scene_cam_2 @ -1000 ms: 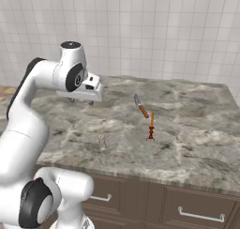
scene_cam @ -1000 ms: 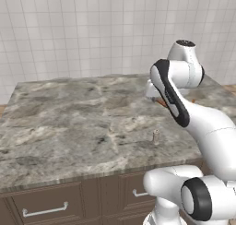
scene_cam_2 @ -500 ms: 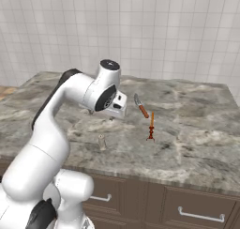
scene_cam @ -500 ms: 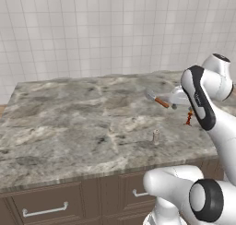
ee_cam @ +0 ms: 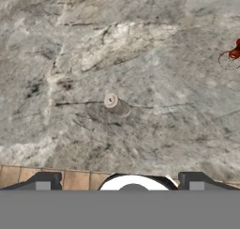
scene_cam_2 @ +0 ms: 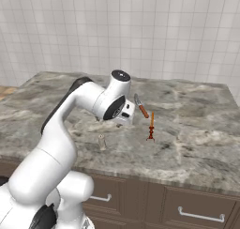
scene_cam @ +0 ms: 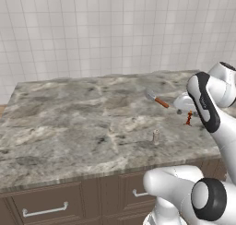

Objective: Pick the candle and candle from the dining table and place them in the open cabinet. Close the cabinet after placing the objects.

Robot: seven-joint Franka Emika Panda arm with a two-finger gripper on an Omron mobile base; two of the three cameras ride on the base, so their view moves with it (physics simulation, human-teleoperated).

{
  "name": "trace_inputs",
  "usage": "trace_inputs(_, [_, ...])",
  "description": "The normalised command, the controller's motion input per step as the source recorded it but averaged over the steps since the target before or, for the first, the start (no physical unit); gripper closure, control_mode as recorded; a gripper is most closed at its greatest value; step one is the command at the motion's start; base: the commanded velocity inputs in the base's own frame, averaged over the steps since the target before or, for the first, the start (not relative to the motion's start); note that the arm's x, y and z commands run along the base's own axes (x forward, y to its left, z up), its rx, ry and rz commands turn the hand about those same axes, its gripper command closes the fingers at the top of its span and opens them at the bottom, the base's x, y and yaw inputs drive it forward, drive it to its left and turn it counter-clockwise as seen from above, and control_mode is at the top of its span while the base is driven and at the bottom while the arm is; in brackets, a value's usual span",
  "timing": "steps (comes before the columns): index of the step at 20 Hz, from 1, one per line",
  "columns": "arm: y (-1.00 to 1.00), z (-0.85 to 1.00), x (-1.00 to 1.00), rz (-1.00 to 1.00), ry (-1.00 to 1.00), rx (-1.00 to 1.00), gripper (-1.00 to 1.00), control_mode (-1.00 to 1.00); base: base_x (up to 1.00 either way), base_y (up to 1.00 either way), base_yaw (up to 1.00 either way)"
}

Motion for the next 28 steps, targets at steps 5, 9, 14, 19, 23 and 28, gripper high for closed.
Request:
trace_inputs(5, [0.05, -0.42, -0.12, 0.02, 0.0, -0.03, -1.0, -1.0, 0.0, 0.0, 0.0])
trace_inputs(9, [0.02, -0.52, -0.13, 0.14, 0.0, -0.05, -1.0, -1.0, 0.0, 0.0, 0.0])
trace_inputs(14, [0.0, -0.54, -0.1, 0.16, -0.07, 0.0, -1.0, -1.0, 0.0, 0.0, 0.0])
trace_inputs(19, [-0.09, -0.39, 0.0, 0.17, -0.1, 0.06, -1.0, -1.0, 0.0, 0.0, 0.0])
trace_inputs(23, [-0.19, -0.29, 0.0, 0.17, -0.13, 0.09, -1.0, -1.0, 0.0, 0.0, 0.0])
trace_inputs(28, [-0.29, -0.25, 0.0, 0.16, -0.18, 0.09, -1.0, -1.0, 0.0, 0.0, 0.0])
